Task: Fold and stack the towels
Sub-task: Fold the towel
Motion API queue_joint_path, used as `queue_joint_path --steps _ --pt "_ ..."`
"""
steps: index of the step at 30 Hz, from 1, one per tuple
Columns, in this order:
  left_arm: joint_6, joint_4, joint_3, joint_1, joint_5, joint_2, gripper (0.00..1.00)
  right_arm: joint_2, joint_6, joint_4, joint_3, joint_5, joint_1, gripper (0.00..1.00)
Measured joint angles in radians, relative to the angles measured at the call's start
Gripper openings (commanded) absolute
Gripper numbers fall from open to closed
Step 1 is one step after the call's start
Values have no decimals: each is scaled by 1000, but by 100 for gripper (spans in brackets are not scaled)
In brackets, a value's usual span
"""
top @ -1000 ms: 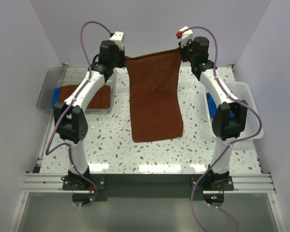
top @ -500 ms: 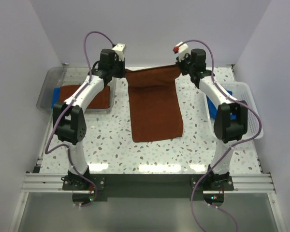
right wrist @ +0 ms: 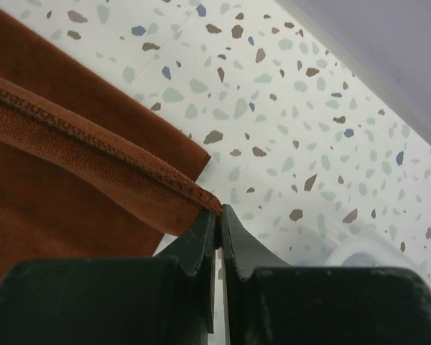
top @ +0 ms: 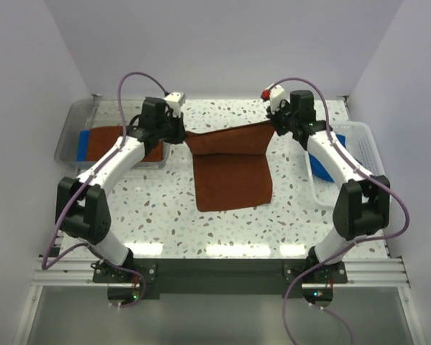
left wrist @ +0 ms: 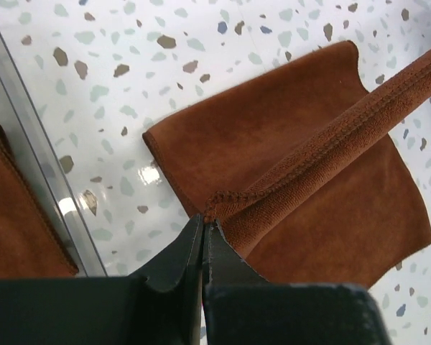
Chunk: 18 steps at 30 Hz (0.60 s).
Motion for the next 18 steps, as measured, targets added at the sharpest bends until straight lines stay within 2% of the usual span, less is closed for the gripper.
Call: queue_joint_path --steps 12,18 --pt "-15 -17 -125 -76 -22 -83 0 -129 60 -88 -137 33 1 5" --pt "-24 -27 -137 -101 -60 -91 0 -148 93 -87 -161 58 3 5"
